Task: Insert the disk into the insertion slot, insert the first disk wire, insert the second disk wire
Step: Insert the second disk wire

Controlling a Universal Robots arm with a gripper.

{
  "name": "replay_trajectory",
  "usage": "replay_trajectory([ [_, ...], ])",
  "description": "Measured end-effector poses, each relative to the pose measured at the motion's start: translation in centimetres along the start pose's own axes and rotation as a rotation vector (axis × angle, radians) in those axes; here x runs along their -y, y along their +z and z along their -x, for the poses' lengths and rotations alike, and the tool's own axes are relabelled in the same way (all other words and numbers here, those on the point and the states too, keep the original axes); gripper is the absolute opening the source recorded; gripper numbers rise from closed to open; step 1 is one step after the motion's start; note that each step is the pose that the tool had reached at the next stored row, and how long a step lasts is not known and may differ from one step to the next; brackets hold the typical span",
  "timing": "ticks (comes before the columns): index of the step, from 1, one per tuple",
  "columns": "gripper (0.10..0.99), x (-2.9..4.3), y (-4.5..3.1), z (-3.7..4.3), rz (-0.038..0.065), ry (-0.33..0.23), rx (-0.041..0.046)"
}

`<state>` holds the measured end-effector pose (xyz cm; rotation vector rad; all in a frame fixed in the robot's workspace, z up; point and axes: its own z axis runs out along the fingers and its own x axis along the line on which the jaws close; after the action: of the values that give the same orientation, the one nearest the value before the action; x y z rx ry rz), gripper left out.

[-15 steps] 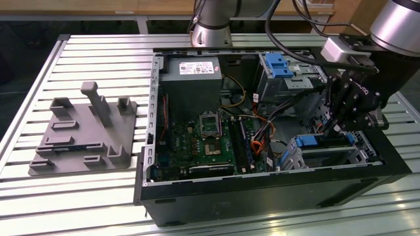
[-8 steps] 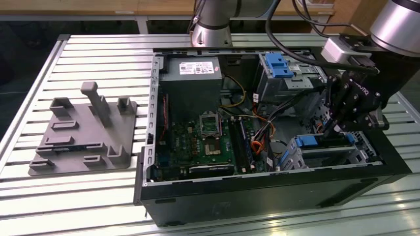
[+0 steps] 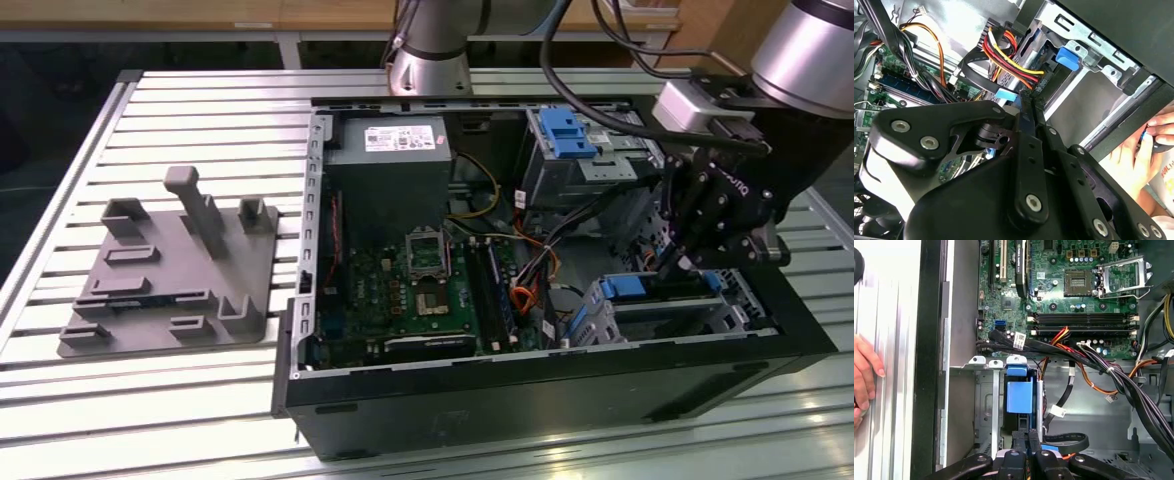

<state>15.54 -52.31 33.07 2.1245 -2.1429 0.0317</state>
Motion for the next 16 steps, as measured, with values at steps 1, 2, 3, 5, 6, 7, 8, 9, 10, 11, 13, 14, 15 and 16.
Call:
replay_trajectory([
  [1, 0.145, 0.0, 0.03, -0.02, 0.0, -0.001, -0.0002],
  [2, 0.145, 0.01, 0.07, -0.04, 0.0, -0.002, -0.0003],
  [3, 0.145, 0.01, 0.1, -0.07, 0.0, -0.003, -0.0004],
  [5, 0.145, 0.01, 0.16, -0.16, 0.0, -0.005, -0.0007],
  [6, 0.145, 0.02, 0.2, -0.2, -0.001, -0.006, -0.0006],
  [7, 0.145, 0.02, 0.23, -0.24, -0.001, -0.007, -0.0007],
  [8, 0.145, 0.02, 0.23, -0.26, -0.001, -0.008, -0.0007],
  [9, 0.145, 0.02, 0.24, -0.26, -0.001, -0.008, -0.0008],
  [10, 0.157, 0.01, 0.24, -0.27, -0.001, -0.008, -0.0007],
  [11, 0.157, 0.0, 0.21, -0.28, -0.001, -0.008, -0.0007],
  [13, 0.216, -0.03, -0.05, -0.3, -0.001, -0.009, -0.0005],
  [14, 0.278, -0.05, -0.3, -0.32, -0.001, -0.009, -0.0006],
  [15, 0.278, -0.07, -0.61, -0.33, -0.002, -0.008, -0.0006],
  [16, 0.278, -0.1, -0.98, -0.32, -0.002, -0.008, -0.0006],
])
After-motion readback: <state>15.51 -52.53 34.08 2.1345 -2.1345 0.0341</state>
